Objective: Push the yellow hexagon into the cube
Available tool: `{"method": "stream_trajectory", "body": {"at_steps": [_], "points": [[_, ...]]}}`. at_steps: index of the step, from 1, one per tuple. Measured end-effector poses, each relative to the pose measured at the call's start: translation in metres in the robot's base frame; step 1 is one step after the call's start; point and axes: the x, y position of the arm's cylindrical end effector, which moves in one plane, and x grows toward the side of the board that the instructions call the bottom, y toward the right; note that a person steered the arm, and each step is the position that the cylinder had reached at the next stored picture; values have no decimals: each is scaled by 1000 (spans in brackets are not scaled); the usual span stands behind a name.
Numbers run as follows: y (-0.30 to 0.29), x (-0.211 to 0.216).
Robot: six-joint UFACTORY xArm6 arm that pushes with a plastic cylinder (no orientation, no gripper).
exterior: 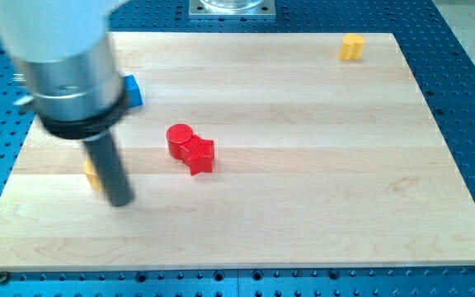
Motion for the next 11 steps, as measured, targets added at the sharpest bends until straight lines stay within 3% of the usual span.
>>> {"method": "stream_trajectory", "body": {"at_steps": [1,2,3,5,6,8,9,10,11], "points": [[-37,-14],[27,-50],[19,-92],[82,-128],[35,-128],[-4,-86],[-11,-132],[33,-167],[26,-179]]}}
